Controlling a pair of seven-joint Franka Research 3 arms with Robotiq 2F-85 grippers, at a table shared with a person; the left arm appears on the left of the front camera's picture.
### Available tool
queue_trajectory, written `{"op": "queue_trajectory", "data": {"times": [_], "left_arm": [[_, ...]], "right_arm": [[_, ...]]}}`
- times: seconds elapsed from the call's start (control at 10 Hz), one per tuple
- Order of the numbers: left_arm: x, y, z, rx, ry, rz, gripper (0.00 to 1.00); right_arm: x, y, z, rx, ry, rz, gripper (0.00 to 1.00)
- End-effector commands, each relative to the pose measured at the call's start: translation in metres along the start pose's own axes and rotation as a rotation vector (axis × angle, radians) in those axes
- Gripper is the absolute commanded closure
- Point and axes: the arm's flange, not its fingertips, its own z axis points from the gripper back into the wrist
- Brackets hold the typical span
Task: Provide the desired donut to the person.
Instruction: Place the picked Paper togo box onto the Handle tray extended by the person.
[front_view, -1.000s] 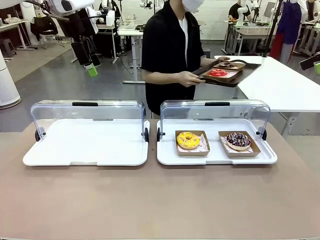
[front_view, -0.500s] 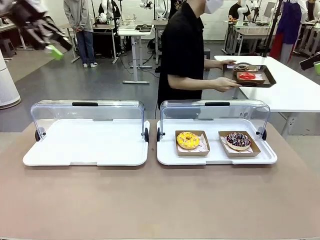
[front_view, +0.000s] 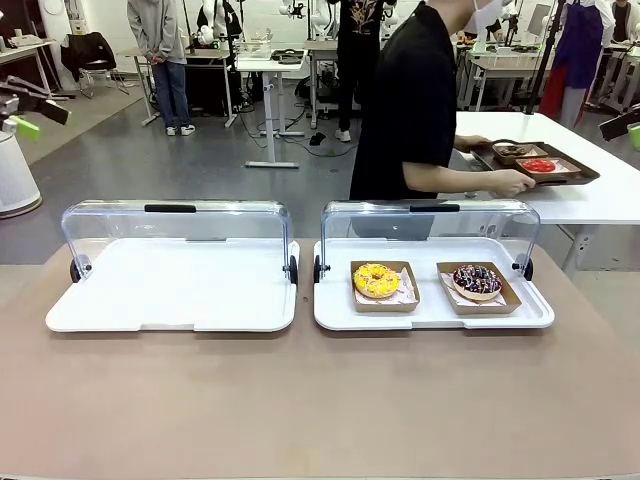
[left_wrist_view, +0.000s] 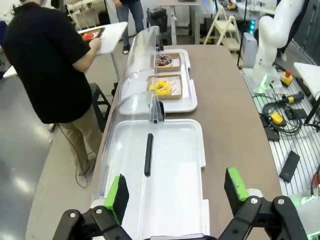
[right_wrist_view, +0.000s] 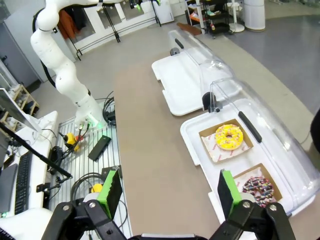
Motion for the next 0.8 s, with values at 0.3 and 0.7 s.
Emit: {"op": "queue_trajectory", "data": {"times": [0.3,0.7], "left_arm": [[-0.037,-0.03,0.0,0.071,-0.134,-0.076,0.0],[-0.046,-0.027,0.008,0.06,-0.109,-0.034,0.0]], "right_arm": [[0.001,0.0,0.0,0.01,-0.014,0.011,0.0],[0.001,0.0,0.0,0.01,-0.014,0.011,0.0]]}}
